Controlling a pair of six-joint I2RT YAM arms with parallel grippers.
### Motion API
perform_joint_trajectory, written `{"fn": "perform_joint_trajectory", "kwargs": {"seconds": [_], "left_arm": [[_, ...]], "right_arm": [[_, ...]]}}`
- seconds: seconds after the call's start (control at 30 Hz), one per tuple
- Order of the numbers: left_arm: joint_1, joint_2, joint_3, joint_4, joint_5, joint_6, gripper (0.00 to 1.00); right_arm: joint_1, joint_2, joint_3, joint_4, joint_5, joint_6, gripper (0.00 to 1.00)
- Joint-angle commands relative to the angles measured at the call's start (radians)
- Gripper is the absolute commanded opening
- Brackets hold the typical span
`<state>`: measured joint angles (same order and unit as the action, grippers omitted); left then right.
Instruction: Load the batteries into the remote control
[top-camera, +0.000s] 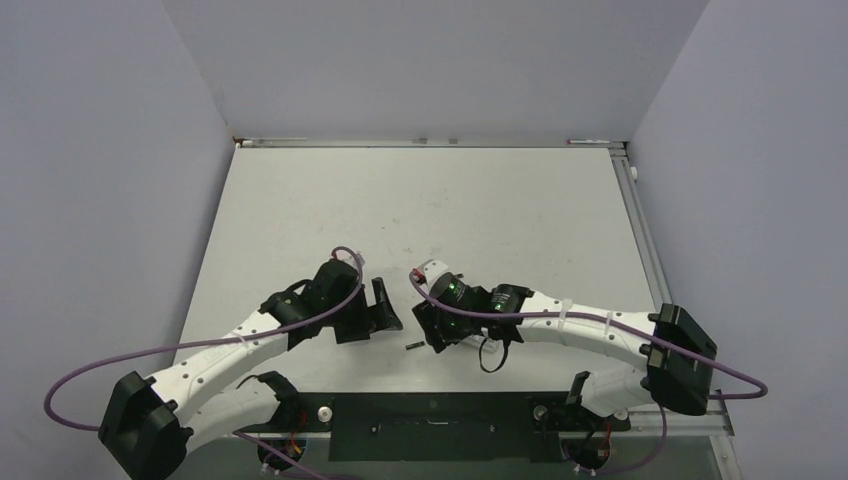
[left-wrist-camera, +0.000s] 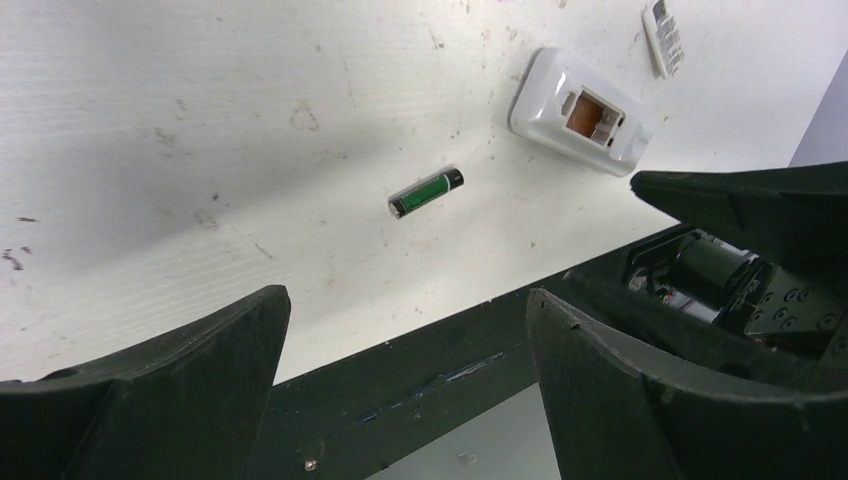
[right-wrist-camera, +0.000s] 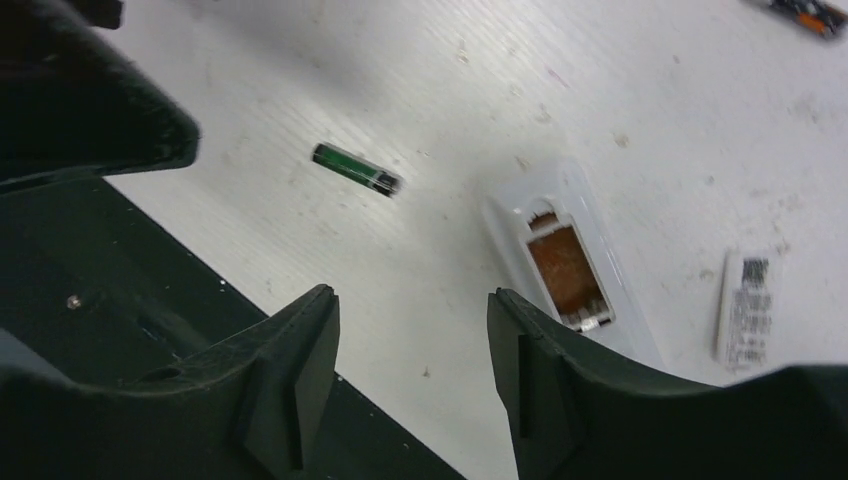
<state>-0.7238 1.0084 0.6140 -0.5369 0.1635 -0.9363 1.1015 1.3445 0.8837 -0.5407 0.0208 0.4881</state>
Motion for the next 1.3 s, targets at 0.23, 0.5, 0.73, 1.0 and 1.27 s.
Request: {"fn": "perform_joint_trajectory", "kwargs": {"seconds": [0.23, 0.5, 0.73, 1.0, 1.27], "left_arm": [[0.104, -0.113, 0.026, -0.107, -0.026, 0.036, 0.87], [0.146, -0.162, 0.015, -0.155, -0.042, 0.031, 0.87], [0.167, -0.189, 0.006, -0.179, -0.045, 0.027, 0.87], [0.185, -0.198, 0.003, -0.192, -0.044, 0.027, 0.87], [0.193, -0.2, 0.0, -0.195, -0.044, 0.028, 0.87]], "right_arm": [[0.005, 0.162, 0.109, 0.123, -0.246, -0.396, 0.6], [-0.014, 0.258, 0.144, 0.112, -0.275, -0.53, 0.59], [-0.035, 0.322, 0.137, 0.111, -0.301, -0.583, 0.58], [-0.011, 0.369, 0.129, 0.151, -0.289, -0.58, 0.55], [0.003, 0.375, 0.11, 0.181, -0.249, -0.593, 0.54]]}}
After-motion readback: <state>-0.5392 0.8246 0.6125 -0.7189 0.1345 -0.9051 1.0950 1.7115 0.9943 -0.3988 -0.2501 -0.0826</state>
